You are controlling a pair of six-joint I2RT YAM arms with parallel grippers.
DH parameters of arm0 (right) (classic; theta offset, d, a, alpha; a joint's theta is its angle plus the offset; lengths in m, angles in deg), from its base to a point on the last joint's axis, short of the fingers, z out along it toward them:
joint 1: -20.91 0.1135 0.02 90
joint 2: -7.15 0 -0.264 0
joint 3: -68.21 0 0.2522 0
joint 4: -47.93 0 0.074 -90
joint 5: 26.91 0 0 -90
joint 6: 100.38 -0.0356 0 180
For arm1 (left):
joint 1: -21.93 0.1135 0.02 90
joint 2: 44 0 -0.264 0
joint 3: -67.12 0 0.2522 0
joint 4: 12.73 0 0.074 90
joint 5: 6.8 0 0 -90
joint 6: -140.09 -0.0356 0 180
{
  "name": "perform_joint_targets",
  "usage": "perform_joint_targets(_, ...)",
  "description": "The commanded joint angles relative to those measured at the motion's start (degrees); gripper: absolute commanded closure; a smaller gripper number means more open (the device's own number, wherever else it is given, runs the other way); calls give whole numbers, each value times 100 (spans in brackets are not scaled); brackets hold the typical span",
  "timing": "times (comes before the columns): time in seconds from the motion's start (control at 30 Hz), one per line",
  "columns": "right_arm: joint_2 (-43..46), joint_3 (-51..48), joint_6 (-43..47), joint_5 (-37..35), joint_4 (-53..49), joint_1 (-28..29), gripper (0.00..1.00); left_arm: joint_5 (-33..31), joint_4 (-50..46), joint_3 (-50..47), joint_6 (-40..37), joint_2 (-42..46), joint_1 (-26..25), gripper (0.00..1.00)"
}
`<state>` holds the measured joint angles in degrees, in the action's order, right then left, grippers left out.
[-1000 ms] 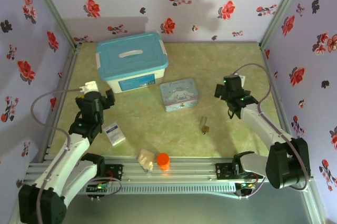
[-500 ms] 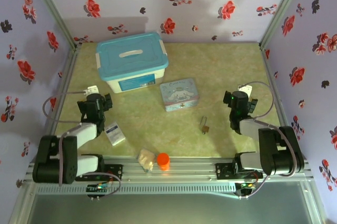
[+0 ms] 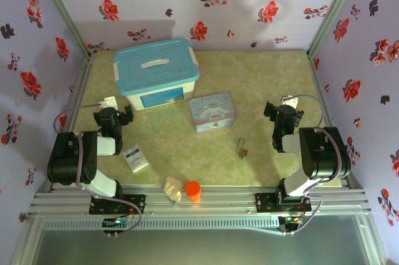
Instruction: Unlock the padlock with the key
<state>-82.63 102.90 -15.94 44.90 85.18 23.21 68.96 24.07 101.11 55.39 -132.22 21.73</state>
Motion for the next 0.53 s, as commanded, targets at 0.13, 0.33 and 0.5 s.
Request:
perform_joint_targets(0.13,53,85,-25,158,46,-11,1,84,309,95,-170,-35,-13,0)
perform_joint_targets(0.33,26,131,-46,202,-20,-24,1,86,314,95,-170,-35,-9,0)
perform_joint_targets(0.5,57,97,-7,280,26,-37,1,80,313,95,-170,-29,-22,0)
